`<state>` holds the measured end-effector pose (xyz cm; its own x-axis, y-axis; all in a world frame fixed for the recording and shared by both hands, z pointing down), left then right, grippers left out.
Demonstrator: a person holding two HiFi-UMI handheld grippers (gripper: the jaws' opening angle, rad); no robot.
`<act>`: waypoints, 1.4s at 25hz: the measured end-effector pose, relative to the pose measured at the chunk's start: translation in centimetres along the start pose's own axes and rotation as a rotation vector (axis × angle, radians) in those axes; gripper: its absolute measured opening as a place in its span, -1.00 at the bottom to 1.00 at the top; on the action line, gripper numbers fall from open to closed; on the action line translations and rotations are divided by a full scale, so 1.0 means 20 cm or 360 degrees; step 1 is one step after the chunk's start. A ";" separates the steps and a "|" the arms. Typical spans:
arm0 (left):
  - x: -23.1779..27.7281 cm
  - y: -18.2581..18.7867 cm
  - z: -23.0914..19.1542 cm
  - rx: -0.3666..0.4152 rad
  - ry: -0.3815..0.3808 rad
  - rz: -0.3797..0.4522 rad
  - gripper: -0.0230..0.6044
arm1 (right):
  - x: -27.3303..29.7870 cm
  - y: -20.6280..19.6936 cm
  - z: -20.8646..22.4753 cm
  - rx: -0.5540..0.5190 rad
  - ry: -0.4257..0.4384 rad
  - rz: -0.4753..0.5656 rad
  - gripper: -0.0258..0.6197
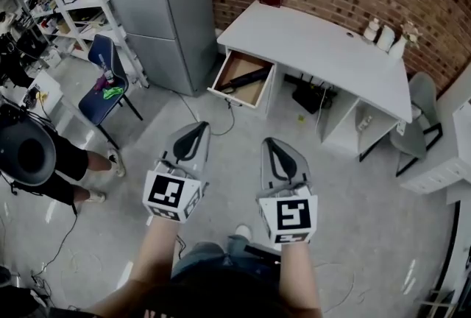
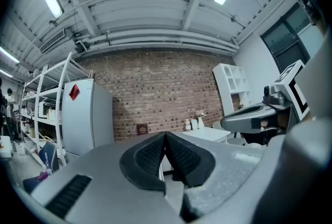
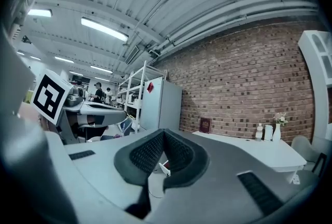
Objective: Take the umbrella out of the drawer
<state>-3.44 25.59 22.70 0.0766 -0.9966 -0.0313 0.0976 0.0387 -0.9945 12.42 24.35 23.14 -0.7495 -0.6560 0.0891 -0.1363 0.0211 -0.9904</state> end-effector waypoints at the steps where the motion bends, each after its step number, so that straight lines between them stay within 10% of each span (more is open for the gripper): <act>1: 0.05 0.00 0.00 0.0005 0.0007 0.0001 -0.94 | 0.03 0.00 0.04 0.0002 0.0004 0.0002 -0.95; 16: 0.66 -0.19 -0.15 0.0021 -0.0040 -0.0087 -0.94 | 0.48 -0.13 0.43 0.0013 -0.0044 -0.0076 -0.95; 35: 2.12 -0.61 -0.70 0.0029 -0.0374 -0.0336 -0.94 | 1.69 -0.38 1.10 0.0286 -0.0371 -0.0292 -0.94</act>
<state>-15.34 -18.18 32.07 0.2796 -0.9387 0.2016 0.1533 -0.1636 -0.9745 2.47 -14.57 31.40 -0.5520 -0.7919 0.2613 -0.1230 -0.2326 -0.9648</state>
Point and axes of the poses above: the fingertips, and each gripper's own axes: x forward along the fingers, z to its right, y out of its top, the point moved 4 cm from there along -x, backward along the fingers, and after that the axes turned 11 degrees about y, right-handed, at the moved point
